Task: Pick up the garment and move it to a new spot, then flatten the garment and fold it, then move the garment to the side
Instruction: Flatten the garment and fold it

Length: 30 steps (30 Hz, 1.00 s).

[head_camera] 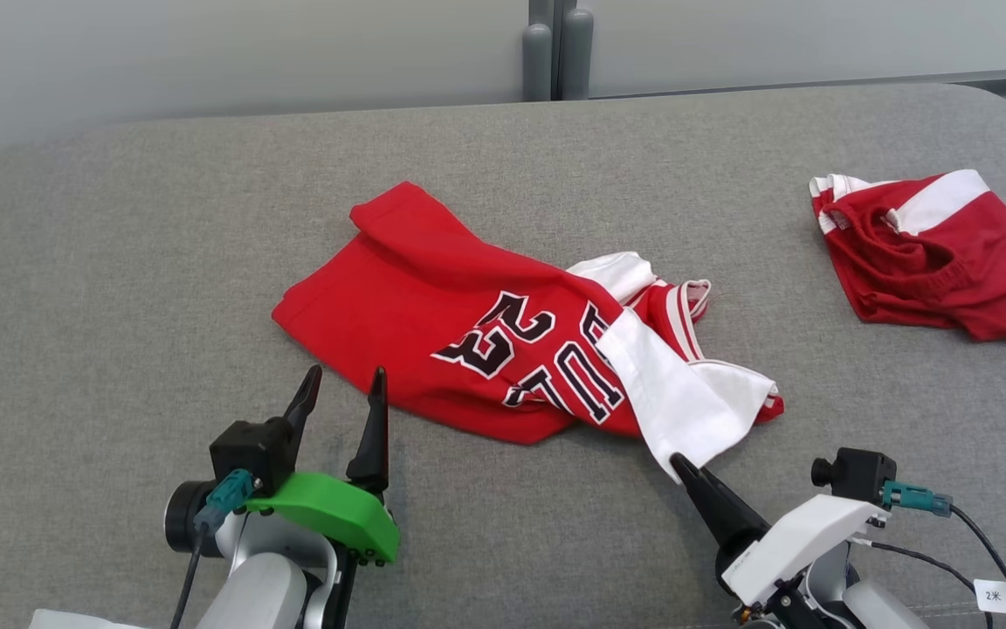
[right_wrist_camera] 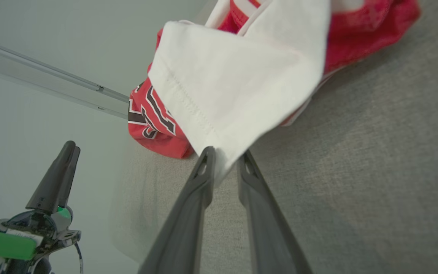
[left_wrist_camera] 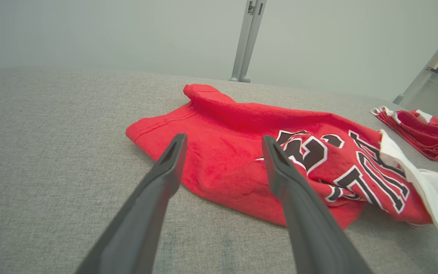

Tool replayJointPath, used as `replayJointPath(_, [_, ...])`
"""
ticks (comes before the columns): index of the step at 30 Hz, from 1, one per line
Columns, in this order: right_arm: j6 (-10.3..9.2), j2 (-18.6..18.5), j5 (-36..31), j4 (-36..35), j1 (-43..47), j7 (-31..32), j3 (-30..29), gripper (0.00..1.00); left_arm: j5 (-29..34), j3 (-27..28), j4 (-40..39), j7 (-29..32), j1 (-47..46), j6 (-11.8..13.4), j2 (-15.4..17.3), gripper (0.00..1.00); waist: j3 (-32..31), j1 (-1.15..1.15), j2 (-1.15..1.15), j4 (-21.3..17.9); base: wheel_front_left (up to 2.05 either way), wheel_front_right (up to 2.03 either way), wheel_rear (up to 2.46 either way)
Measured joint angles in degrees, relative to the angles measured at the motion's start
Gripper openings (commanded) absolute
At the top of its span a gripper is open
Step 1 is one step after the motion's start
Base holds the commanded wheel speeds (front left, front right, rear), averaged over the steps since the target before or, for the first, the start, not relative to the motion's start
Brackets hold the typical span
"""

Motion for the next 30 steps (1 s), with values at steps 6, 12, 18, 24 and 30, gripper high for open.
replayJointPath(6, [0.00, 0.0, 0.7, -1.1, 0.0, 0.0, 0.5, 0.00, 0.3, 0.4, -0.1, 0.0, 0.0, 0.0, 0.1, 1.00, 0.3, 0.00, 0.00, -0.2, 0.00, 0.00, 0.00])
replayJointPath(12, [0.00, -0.4, 1.4, -3.2, -0.6, -0.8, 0.7, 0.00, 0.4, 1.1, -0.1, 0.0, 0.0, 0.0, 0.1, 1.00, 0.4, 0.00, 0.00, -0.6, 0.00, 0.00, 0.00])
replayJointPath(18, [0.00, -3.2, 1.4, -6.8, -3.4, -3.5, -2.0, 0.00, 0.4, 2.6, -0.2, 0.0, 0.1, 0.1, 0.4, 1.00, -0.2, 0.00, 0.00, -1.6, 0.00, 0.00, 0.00])
replayJointPath(24, [0.00, -6.4, 1.3, -9.7, -4.4, -6.4, -6.0, 0.00, 0.4, 3.4, -0.3, 0.0, 1.5, 0.1, 0.3, 1.00, -1.1, 0.00, 0.00, -2.9, 0.00, 0.00, 0.00])
replayJointPath(30, [0.00, -8.0, 2.2, -14.5, -6.0, -8.5, -9.9, 0.00, 0.4, 3.4, -0.3, 0.0, 1.8, 0.1, 0.3, 1.00, -2.3, 0.00, 0.00, -4.2, 0.00, 0.00, 0.00])
